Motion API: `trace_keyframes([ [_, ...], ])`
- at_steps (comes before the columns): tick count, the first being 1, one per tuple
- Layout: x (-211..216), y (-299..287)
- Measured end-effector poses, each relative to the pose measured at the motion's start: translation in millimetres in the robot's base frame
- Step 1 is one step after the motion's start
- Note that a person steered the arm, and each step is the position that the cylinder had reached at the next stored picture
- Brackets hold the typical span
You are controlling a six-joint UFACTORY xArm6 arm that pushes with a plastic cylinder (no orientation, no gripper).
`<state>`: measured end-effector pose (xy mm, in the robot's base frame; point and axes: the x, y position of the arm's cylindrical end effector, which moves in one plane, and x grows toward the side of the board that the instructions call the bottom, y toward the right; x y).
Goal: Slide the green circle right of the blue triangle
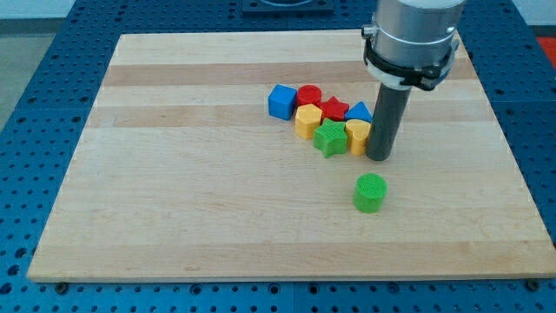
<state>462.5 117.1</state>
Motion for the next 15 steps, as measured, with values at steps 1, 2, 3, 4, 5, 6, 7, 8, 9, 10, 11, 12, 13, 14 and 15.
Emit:
trace_keyframes([
  [1, 2, 7],
  [2, 14, 54],
  [3, 44, 73],
  [4, 78, 67],
  [5, 104, 42],
  [6, 118, 9],
  [7, 115, -26],
  [8, 99, -36],
  [9, 80, -35],
  [10, 61, -32],
  [11, 42, -29],
  [12, 41, -29],
  [13, 41, -29],
  [14, 40, -29],
  [15, 32, -9],
])
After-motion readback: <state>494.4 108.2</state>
